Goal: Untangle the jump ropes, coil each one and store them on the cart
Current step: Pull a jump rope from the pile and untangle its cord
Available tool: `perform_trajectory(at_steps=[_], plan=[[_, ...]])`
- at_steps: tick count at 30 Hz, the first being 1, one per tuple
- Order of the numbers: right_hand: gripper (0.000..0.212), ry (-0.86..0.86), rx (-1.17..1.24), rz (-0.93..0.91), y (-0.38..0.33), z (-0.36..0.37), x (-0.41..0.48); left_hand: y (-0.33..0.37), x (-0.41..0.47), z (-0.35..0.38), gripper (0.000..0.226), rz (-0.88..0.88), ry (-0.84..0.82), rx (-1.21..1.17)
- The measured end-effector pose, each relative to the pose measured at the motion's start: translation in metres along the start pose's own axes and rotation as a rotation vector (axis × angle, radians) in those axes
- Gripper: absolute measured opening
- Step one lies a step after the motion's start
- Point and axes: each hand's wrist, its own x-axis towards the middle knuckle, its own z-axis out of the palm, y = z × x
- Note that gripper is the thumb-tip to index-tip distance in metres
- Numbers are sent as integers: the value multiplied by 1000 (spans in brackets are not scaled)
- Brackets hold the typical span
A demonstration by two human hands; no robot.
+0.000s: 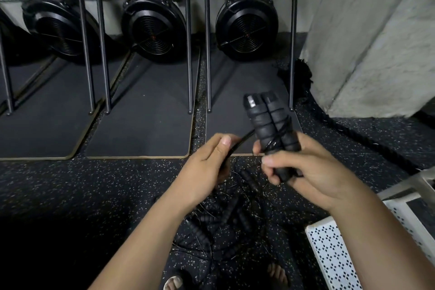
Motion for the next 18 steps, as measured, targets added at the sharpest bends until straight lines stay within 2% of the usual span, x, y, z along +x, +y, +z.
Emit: perform_trajectory(at_steps=[2,4,6,8,12,18], plan=[[43,201,-15,46,7,-5,5,-5,2,2,27,-7,6,6],[50,332,-96,105,13,-9,8,-9,4,3,22,-8,-2,29],[50,401,-224,167,19,-12,10,-10,4,4,21,4,-3,71],[48,397,-355,222,24,-13,10,-9,2,3,23,17,3,117],[46,184,-623,383,32,-7,7,-4,1,-1,27,49,55,195],[46,-351,-784,576,28,5,-2,-4,-1,-4,22,53,-21,179]])
